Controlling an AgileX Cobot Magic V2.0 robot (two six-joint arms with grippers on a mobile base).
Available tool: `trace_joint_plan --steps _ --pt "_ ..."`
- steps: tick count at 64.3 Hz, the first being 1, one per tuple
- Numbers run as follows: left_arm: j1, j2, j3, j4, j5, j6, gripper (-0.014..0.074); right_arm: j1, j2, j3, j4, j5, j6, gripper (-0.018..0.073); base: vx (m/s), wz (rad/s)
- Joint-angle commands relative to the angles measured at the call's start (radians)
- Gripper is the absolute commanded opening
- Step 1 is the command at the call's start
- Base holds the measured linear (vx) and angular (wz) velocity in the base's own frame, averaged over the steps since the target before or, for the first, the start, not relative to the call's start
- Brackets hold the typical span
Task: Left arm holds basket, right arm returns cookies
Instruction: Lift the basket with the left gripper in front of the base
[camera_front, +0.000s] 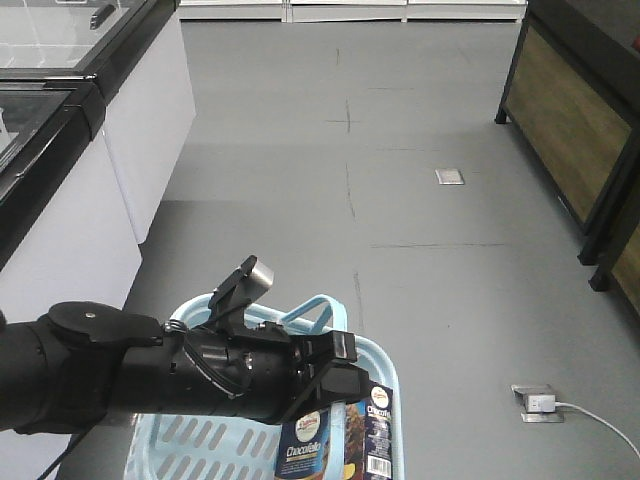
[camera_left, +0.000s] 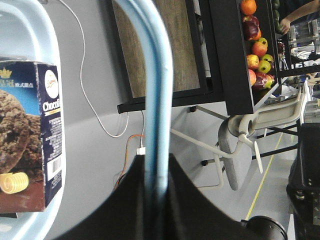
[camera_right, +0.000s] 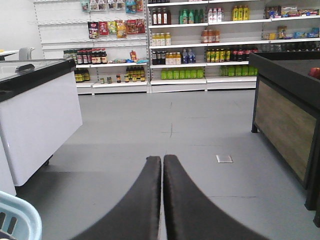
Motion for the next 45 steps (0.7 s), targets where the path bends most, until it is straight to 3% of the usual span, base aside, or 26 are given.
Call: trace_joint_plan --steps 1,45 --pt "-0.006 -0.043 -0.031 -0.082 0.035 0.009 -0.0008 -0.005 -0.013 0.003 -0.001 -0.076 -0.001 -0.0008 0.0 0.0" --pt "-0.006 -0.043 -0.031 -0.082 0.035 0.009 -0.0008 -0.005 -0.013 0.003 -0.001 -0.076 -0.001 -0.0008 0.0 0.0"
